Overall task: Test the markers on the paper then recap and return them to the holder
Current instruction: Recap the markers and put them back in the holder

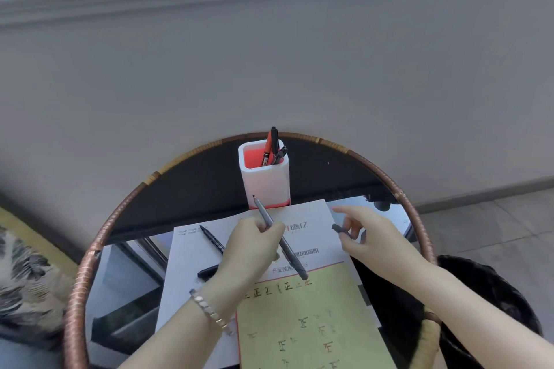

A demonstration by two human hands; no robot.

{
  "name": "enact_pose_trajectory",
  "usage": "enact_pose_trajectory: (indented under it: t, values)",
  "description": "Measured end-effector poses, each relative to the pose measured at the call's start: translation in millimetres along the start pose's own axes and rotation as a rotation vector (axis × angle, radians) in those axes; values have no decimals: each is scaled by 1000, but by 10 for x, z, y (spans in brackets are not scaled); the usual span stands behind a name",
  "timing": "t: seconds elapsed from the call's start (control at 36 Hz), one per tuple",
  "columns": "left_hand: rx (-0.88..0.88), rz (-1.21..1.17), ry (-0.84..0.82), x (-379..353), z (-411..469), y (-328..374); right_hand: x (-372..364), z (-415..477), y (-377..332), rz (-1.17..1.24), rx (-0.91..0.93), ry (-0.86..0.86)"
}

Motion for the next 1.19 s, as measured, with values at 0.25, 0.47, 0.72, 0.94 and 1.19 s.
enact_pose_trajectory:
  t: [0.25,0.47,0.72,0.94,1.19]
  values:
    - [-324,99,-122,314,-526,101,57,-76,-499,361,54,58]
    - [-474,100,-46,458,-669,99,45,-174,-675,712,-34,166]
    - [-556,123,-7,412,-716,26,132,-304,-811,960,-36,330]
    - [-568,170,-7,385,-748,56,109,-437,-968,868,66,388]
    - [-590,192,-14,353,-743,52,90,-434,-932,930,38,423]
Point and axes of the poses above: each hand's wrist, its own z-axis towards the middle knuckle, its own x-axis out of the back of the hand, y = z × x, the point moved 4 cm from there along z, towards the middle knuckle, and after that the axes turned 7 degrees about -y, right-handed, at the moved point
